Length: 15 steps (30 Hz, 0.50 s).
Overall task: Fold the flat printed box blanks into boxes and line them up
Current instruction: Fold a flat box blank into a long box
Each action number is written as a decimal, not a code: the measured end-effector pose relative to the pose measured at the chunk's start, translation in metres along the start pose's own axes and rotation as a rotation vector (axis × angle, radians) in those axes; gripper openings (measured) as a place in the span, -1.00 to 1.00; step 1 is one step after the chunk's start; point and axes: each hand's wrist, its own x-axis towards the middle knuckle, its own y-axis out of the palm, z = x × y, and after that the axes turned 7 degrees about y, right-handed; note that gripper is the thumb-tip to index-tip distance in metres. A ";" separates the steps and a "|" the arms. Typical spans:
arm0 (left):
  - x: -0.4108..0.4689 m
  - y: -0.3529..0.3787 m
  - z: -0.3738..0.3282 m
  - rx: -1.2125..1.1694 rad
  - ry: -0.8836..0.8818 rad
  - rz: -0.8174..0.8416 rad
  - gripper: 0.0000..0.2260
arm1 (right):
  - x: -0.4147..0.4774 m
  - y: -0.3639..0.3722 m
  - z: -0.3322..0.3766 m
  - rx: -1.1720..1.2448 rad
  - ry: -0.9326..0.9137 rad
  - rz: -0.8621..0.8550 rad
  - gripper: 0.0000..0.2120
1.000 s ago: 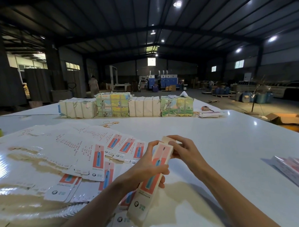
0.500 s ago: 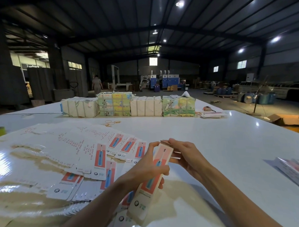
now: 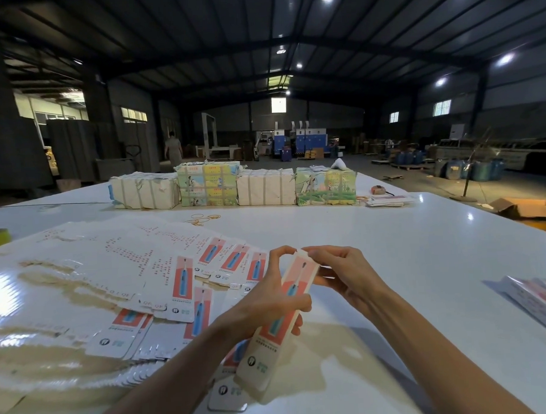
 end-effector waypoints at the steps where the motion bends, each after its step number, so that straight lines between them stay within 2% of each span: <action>1: 0.000 0.000 0.000 -0.007 -0.008 -0.003 -0.12 | 0.000 0.000 0.000 -0.002 0.003 0.006 -0.78; 7: 0.004 0.001 0.004 -0.047 -0.005 -0.008 -0.06 | -0.002 -0.002 0.001 -0.034 0.001 0.039 -0.76; 10: 0.005 0.000 0.008 -0.097 0.028 -0.006 -0.10 | -0.002 0.000 0.000 -0.012 0.001 0.097 -0.77; 12: 0.007 -0.001 0.010 -0.135 0.043 -0.038 -0.15 | -0.002 0.004 -0.004 0.034 -0.012 0.146 -0.78; 15: 0.010 -0.002 0.011 -0.179 0.031 -0.143 -0.17 | 0.002 0.010 -0.014 0.013 -0.106 0.092 -0.79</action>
